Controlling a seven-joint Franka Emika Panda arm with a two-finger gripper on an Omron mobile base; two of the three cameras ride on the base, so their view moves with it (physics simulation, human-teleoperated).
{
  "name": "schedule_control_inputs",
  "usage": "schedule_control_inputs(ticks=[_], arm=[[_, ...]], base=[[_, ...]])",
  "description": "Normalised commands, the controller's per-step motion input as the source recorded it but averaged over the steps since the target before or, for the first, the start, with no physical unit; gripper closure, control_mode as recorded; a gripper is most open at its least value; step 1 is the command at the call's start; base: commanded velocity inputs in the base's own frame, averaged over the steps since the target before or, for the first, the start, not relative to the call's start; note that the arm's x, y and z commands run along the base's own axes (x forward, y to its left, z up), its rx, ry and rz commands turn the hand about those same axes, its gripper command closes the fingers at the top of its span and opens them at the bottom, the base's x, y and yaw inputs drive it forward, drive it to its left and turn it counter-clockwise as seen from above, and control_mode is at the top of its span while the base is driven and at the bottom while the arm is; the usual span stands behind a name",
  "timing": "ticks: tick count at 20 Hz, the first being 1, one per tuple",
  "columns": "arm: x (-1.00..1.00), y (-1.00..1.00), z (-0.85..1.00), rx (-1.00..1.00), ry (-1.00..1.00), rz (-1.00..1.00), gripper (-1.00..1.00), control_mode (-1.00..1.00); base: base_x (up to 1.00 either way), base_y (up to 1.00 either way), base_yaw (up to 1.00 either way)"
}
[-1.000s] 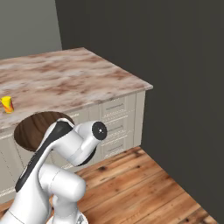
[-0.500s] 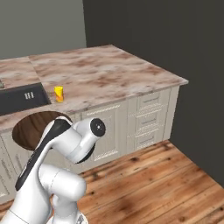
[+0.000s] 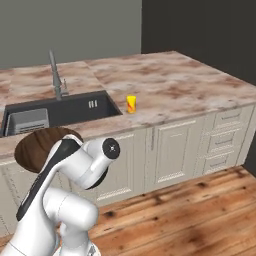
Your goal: Pick the cup and bowl from the counter and place them on the counter next to the sink.
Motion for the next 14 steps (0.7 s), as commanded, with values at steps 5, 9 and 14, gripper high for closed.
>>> schedule_control_inputs(ticks=[5, 9, 14], arm=[[0.00, 0.00, 0.00, 0.00, 0.00, 0.00, 1.00, 1.00], [0.00, 0.00, 0.00, 0.00, 0.00, 0.00, 1.00, 1.00], [0.00, 0.00, 0.00, 0.00, 0.00, 0.00, 1.00, 1.00]], base=[[0.35, 0.85, 0.32], [0.45, 0.27, 0.37], [0.02, 0.11, 0.55]])
